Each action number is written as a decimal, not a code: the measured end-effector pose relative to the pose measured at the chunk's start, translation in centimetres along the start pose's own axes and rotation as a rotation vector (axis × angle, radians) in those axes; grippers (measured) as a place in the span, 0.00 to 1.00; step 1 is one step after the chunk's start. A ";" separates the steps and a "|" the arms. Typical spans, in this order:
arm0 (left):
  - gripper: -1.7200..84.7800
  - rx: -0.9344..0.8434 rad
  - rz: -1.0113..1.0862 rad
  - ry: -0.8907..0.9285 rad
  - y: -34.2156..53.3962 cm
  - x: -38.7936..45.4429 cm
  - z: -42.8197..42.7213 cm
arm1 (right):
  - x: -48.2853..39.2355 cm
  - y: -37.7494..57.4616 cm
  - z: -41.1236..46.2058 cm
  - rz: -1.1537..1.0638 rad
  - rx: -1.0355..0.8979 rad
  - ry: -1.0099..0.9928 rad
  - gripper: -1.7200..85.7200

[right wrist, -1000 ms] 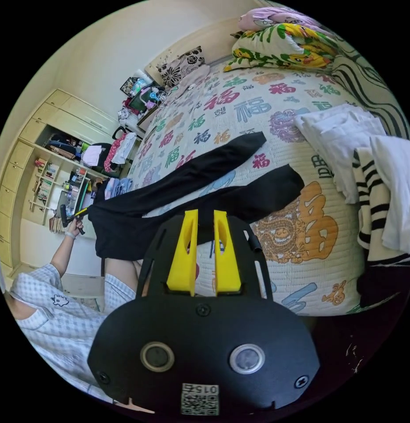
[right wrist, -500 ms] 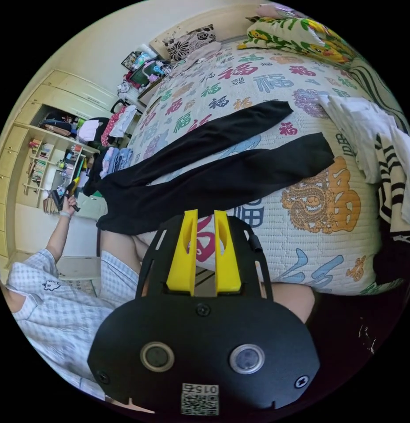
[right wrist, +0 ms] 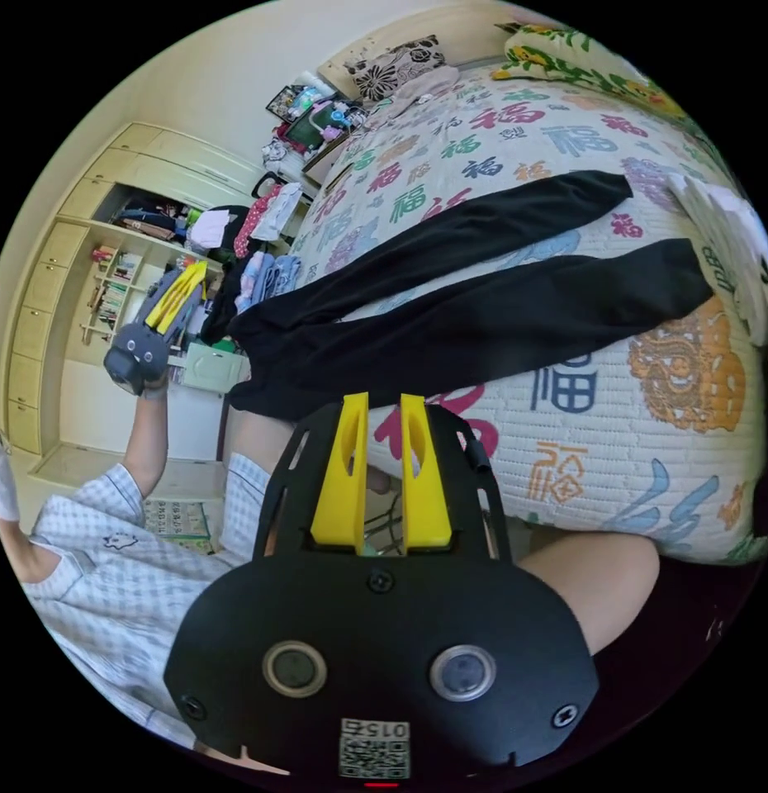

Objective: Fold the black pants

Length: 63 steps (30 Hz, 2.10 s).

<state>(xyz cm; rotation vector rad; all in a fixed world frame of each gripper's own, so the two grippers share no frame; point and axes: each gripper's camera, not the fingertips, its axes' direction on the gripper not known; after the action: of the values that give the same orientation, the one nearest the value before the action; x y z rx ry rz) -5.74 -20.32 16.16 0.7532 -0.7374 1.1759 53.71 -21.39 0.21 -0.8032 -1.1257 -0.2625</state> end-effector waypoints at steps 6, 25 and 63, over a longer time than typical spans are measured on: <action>0.02 0.175 -0.015 0.012 -9.3 2.5 0.7 | 6.0 1.9 -4.2 0.125 0.092 0.004 0.10; 0.02 0.161 -0.506 1.193 -36.5 8.0 35.5 | 19.6 -25.5 -5.7 0.020 0.006 0.254 0.07; 0.02 0.211 -0.734 1.413 -35.1 11.7 50.6 | 24.3 -38.0 -7.7 -0.335 0.009 0.344 0.13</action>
<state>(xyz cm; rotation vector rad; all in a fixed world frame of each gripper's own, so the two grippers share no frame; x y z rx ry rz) 25.37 -63.51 49.23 0.1613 0.7965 0.8058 48.21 -48.40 36.74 -0.5322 -0.9291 -0.6502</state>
